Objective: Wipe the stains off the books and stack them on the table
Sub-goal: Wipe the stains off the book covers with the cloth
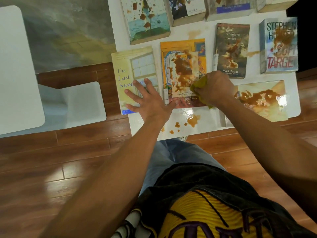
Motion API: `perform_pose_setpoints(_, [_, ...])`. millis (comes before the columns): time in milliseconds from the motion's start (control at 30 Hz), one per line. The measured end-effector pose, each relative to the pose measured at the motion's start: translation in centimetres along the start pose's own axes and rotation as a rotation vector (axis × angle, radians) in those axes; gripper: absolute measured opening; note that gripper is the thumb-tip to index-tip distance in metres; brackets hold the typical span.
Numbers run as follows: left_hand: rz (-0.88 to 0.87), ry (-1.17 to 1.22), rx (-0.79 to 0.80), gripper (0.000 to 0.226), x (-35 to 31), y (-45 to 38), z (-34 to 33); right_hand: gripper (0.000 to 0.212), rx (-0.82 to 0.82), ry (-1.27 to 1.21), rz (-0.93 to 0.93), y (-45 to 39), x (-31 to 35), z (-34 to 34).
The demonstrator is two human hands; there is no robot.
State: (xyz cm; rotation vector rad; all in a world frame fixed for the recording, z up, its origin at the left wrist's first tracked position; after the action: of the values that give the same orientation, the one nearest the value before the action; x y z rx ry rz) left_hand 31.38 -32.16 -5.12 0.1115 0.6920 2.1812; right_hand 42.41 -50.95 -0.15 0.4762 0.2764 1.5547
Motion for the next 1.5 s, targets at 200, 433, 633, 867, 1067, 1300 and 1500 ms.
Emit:
perform_pose_setpoints(200, [0.005, -0.010, -0.009, 0.131, 0.1, 0.0, -0.2, 0.032, 0.064, 0.048, 0.085, 0.5, 0.7, -0.7])
perform_pose_setpoints(433, [0.011, -0.013, -0.003, 0.131, 0.2, 0.0, -0.3, 0.039, 0.076, 0.075, 0.101, 0.5, 1.3, -1.0])
perform_pose_setpoints(633, [0.014, -0.018, 0.000, 0.132, 0.1, -0.1, -0.2, 0.044, 0.008, 0.034, 0.052, -0.4, 0.7, 0.1])
perform_pose_setpoints(867, [0.008, -0.030, 0.001, 0.131, -0.1, 0.0, -0.2, 0.046, -0.028, 0.038, 0.024, -1.1, 0.2, 0.5])
perform_pose_setpoints(1067, [0.006, -0.027, 0.000, 0.131, 0.0, 0.0, -0.3, 0.053, -0.001, 0.075, 0.043, -1.8, 0.5, 0.4])
perform_pose_setpoints(1300, [0.006, -0.034, -0.004, 0.131, 0.0, 0.2, -0.1, 0.041, 0.048, 0.102, 0.088, -1.7, 0.9, -0.1])
perform_pose_setpoints(1500, [0.012, -0.028, 0.004, 0.132, 0.0, 0.1, -0.2, 0.045, 0.054, 0.128, 0.124, -1.8, 1.2, -0.4])
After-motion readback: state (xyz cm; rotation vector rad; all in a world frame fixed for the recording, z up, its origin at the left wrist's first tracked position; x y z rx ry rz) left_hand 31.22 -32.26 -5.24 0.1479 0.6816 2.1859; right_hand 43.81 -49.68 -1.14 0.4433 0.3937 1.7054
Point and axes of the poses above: each hand's wrist, its own y-axis away from the middle knuckle, its own z-axis out of the back of the hand, x = y × z, the point moved 9 cm from there along -y, towards the middle knuckle, and after that the axes turned 3 degrees about -x, right-handed, at the moved point
